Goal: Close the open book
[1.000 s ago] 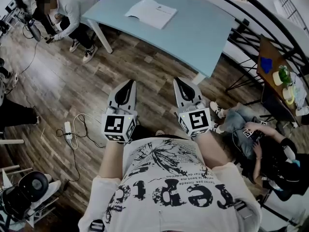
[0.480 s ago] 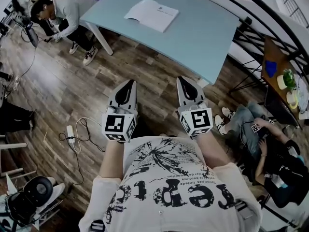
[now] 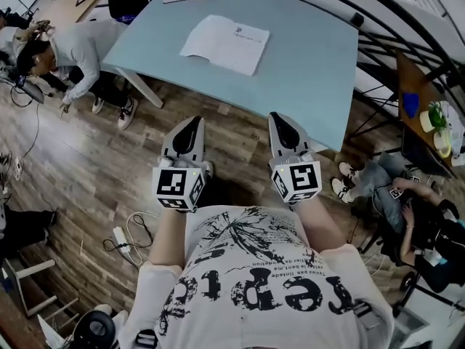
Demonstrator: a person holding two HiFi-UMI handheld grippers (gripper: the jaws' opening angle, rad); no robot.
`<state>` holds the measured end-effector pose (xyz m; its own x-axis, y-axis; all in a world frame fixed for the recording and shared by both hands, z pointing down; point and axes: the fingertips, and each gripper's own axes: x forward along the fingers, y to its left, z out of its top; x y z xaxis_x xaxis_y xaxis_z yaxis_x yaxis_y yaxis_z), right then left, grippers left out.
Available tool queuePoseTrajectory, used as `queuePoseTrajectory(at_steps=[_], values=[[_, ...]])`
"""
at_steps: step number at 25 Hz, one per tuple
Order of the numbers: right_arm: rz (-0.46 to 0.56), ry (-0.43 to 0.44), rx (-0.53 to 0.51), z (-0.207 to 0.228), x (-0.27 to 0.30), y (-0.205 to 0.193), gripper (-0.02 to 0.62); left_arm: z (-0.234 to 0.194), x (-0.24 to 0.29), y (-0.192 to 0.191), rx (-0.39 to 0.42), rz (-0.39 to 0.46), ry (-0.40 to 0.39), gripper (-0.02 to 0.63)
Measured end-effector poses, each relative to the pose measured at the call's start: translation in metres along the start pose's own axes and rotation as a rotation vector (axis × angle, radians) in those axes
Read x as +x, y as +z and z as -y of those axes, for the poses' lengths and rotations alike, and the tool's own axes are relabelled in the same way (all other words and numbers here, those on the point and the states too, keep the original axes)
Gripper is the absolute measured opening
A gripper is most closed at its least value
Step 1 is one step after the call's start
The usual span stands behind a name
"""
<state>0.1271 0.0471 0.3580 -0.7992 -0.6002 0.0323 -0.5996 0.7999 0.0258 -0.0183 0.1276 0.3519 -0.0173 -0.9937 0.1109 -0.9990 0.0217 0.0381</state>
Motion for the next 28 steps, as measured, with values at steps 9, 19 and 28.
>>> queuePoseTrajectory(at_steps=[9,19,28], values=[[-0.022,-0.205,0.027,-0.009,0.156,0.014,0.011,-0.152,0.109,0.028,0.018,-0.041,-0.167,0.021],[-0.080,-0.342,0.054,0.002,0.227,-0.005,0.011,-0.202,0.183,0.000,-0.079,-0.128,-0.321,0.021],[-0.138,-0.329,0.104,0.029,0.268,-0.053,0.011,-0.202,0.243,-0.067,-0.142,-0.222,-0.353,0.021]])
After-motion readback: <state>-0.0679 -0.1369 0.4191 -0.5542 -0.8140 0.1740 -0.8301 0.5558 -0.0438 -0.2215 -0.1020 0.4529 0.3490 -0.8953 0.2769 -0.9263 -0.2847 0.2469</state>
